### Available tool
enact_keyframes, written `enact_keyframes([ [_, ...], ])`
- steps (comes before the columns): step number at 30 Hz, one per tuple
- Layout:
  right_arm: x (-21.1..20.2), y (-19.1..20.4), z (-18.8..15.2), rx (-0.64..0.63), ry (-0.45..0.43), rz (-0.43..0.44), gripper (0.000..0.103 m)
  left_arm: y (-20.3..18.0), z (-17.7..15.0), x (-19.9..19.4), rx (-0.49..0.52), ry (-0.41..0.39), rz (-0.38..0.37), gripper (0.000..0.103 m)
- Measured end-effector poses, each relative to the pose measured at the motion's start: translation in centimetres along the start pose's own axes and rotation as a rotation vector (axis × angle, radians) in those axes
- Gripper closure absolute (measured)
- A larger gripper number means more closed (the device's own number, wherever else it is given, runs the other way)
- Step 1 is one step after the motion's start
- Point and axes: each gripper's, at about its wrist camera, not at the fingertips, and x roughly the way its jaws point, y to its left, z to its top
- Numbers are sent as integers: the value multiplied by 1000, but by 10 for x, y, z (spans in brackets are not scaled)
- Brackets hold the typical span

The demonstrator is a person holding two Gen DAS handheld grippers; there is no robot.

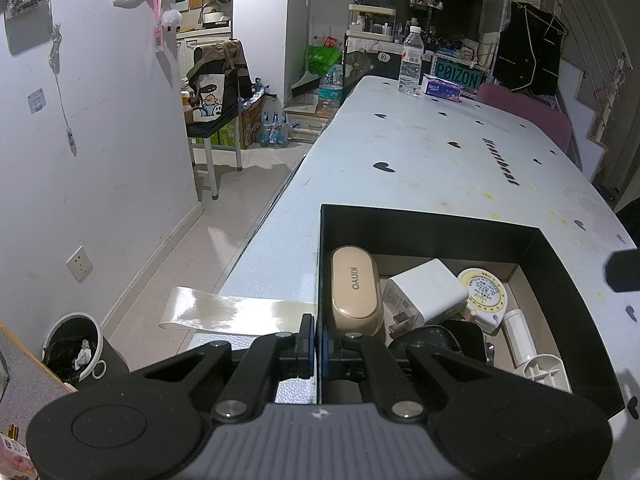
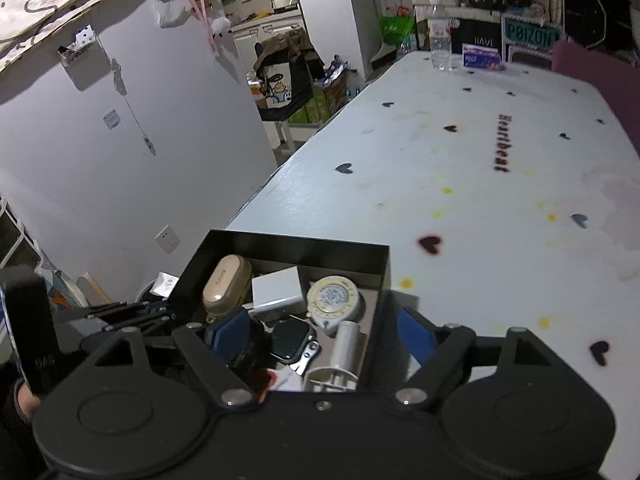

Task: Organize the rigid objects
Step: 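Open the left gripper to release the black box onto the table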

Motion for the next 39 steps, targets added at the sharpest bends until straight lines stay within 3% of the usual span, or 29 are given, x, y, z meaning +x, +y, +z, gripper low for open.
enact_keyframes([
  [19,-22,7,-31,-55,-134,-59,10,0,0,0,-2,1,-2,100],
  [24,-22,7,-32,-62,-137,-68,10,-3,0,-19,20,-76,8,97],
  [28,-26,4,-33,-54,-153,-66,10,-4,-3,-38,12,-109,-6,84],
  [33,-29,2,-37,-42,-166,-81,9,-10,-10,-65,14,-147,-24,57],
  [35,-30,-1,-39,-39,-169,-80,9,-11,-14,-75,13,-166,-34,42],
  [39,-35,-4,-41,-38,-181,-94,9,-15,-18,-90,7,-180,-34,26],
])
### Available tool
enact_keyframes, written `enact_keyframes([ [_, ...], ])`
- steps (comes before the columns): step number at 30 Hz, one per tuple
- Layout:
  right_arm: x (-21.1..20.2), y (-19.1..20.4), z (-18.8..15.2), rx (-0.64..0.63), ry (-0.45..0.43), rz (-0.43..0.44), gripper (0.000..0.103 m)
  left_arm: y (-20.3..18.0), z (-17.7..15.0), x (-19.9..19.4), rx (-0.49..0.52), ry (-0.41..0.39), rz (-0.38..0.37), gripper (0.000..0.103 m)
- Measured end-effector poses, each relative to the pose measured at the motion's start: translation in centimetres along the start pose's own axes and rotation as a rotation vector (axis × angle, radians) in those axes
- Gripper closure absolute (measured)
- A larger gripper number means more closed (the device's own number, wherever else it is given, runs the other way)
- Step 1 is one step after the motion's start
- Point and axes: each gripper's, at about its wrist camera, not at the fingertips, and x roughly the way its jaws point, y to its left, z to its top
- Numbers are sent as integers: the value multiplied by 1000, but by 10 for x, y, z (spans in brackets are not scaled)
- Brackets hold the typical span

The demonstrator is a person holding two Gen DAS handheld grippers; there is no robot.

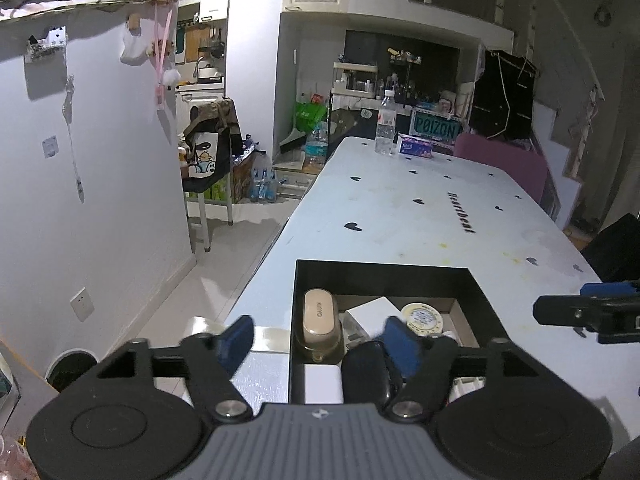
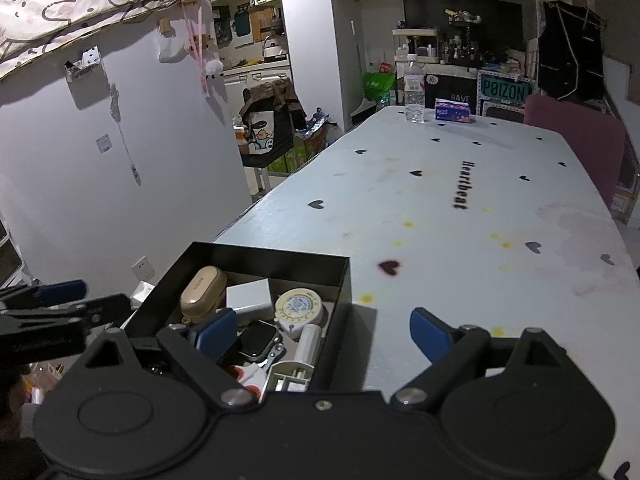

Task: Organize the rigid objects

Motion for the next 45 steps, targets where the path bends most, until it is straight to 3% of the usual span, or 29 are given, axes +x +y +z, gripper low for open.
enact_keyframes([
  [8,-6,-6,-6,-8,-5,-10,7,-9,2,-19,-10,-5,36,3],
  [11,-6,-9,-8,-19,0,-23,6,-15,0,-23,10,-4,79,0],
  [24,-15,-17,-14,-32,-3,-48,0,-21,-4,-33,-23,5,168,0],
  [45,-11,-18,-17,-49,10,-79,0,-24,-4,-25,-5,25,195,0],
])
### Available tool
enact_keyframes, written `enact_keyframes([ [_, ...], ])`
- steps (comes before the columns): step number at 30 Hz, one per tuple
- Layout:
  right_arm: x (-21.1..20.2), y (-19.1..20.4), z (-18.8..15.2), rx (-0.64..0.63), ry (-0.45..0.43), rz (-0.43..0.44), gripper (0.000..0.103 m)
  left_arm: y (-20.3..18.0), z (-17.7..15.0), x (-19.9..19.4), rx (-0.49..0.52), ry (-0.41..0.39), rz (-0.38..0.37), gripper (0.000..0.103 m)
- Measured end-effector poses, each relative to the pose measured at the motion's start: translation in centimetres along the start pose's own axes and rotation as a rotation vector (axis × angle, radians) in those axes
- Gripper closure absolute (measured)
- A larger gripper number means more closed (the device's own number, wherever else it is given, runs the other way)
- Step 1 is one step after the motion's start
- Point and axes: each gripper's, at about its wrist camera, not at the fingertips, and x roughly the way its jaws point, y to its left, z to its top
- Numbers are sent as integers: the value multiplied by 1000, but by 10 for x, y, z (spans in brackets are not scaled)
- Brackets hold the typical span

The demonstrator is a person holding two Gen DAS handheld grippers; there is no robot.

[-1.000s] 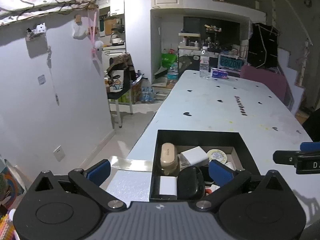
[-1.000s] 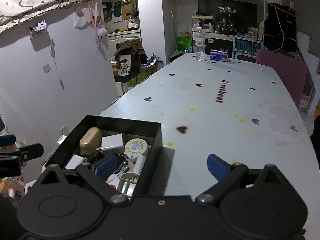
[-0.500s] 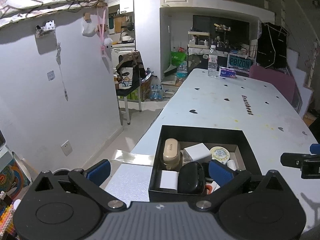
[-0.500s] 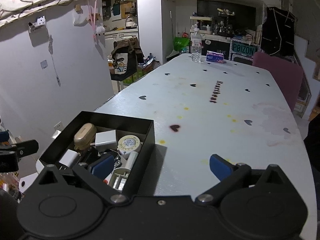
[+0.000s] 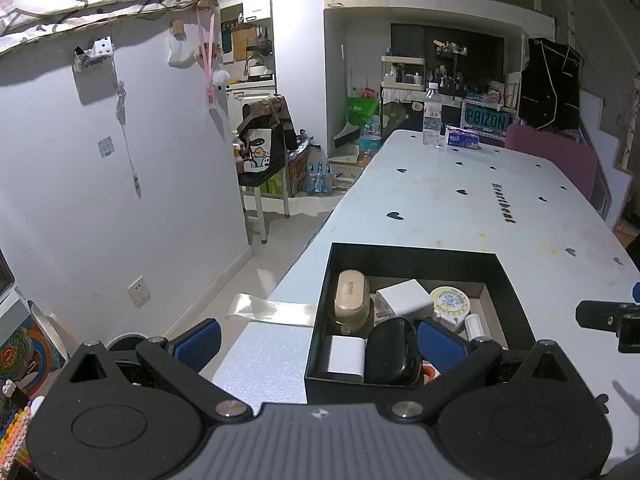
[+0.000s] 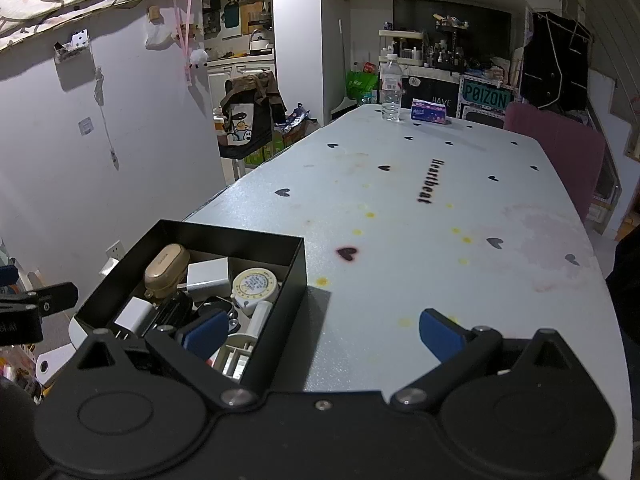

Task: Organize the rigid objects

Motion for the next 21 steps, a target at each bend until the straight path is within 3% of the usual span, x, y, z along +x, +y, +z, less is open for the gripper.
enact_keyframes([
  [21,2,0,0,-1,3,-2,0,1,-4,5,8,7,-7,0],
])
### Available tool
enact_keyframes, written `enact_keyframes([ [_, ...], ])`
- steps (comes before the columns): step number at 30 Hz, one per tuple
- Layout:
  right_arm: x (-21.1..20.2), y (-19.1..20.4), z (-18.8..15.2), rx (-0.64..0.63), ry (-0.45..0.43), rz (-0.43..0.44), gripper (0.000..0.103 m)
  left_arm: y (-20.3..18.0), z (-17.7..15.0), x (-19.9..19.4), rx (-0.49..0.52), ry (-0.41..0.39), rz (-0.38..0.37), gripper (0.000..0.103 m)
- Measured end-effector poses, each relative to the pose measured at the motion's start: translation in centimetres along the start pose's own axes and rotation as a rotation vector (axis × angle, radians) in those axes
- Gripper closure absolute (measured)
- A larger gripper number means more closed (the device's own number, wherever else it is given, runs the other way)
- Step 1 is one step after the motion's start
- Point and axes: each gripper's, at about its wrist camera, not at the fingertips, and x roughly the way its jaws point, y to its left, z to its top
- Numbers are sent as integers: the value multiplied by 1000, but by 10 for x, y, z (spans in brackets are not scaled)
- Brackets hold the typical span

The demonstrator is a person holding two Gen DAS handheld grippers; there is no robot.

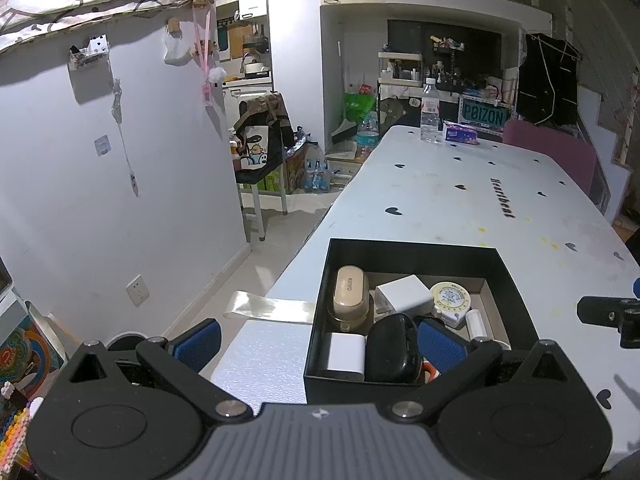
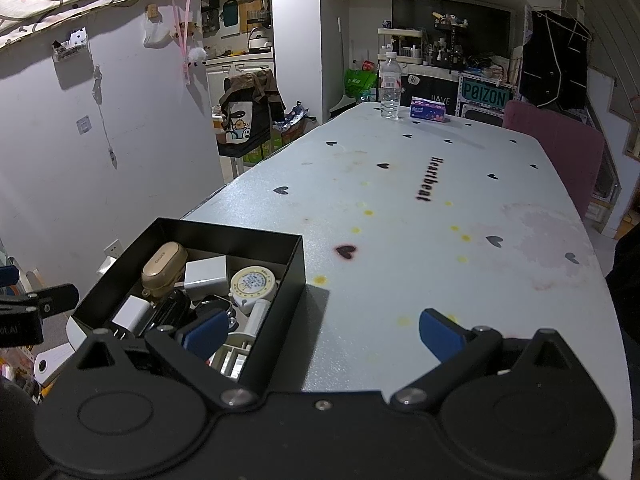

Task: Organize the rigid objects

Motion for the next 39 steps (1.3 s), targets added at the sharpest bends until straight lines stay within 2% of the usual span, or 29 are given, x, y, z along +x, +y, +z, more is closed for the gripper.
enact_keyframes([
  [39,1,0,0,-2,1,-1,0,-5,-2,2,9,3,-10,0],
])
